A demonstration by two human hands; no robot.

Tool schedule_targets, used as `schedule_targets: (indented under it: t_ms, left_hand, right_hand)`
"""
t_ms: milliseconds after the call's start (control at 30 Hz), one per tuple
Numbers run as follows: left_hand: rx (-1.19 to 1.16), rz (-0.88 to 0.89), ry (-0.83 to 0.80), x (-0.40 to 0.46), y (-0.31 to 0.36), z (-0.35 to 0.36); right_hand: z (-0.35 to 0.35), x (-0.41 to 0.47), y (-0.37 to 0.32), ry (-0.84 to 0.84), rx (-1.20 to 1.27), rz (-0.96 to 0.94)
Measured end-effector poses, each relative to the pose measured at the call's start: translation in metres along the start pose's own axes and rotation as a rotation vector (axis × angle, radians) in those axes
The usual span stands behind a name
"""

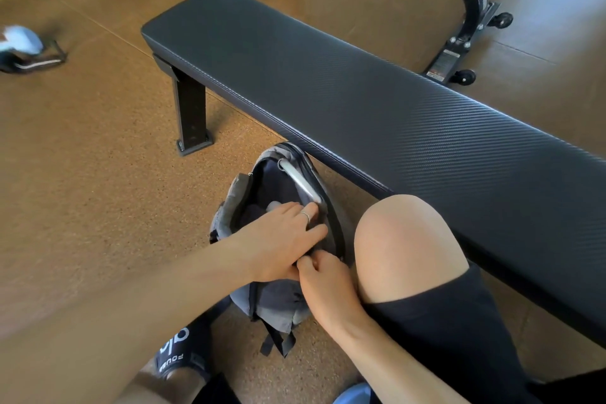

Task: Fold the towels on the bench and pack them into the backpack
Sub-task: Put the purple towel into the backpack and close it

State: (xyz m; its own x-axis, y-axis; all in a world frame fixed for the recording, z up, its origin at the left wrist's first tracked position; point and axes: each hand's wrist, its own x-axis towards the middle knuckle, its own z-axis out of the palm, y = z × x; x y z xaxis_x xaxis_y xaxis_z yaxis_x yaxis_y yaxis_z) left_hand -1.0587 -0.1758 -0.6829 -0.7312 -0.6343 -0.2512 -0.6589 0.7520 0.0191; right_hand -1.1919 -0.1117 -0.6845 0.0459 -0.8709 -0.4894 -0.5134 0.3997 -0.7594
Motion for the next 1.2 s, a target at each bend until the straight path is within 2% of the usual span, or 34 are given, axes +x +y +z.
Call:
schedule_targets:
  t_ms: [133, 367, 533, 733, 967, 1100, 1200]
  left_hand:
    - [0.061, 0.044, 0.027, 0.000, 0.001, 0.003]
    - [-0.039, 0.073, 0.022, 0.000, -0.007, 0.005]
    - [-0.123, 0.066, 0.028, 0.005, -0.007, 0.006]
    - [-0.157, 0.044, 0.059, 0.006, -0.017, 0.004]
    - [-0.180, 0.026, 0.077, 0.003, -0.020, -0.005]
    - [-0.123, 0.015, 0.092, 0.001, -0.037, -0.018]
    - [-0.176, -0.011, 0.051, -0.001, -0.042, -0.022]
  right_hand:
    - [0.000, 0.001, -0.002, -0.014, -0.031, 0.016]
    - [-0.001, -0.008, -0.001, 0.006, 0.031, -0.072]
    - [0.003, -0.007, 0.010, 0.238, -0.048, -0.082]
    - [0.019, -0.005, 0.018, 0.500, -0.272, -0.236]
    - [0.026, 0.006, 0.028, 0.498, -0.432, -0.280]
    - [0.029, 0.006, 0.025, 0.486, -0.442, -0.318]
    - [0.029, 0.008, 0.029, 0.481, -0.408, -0.300]
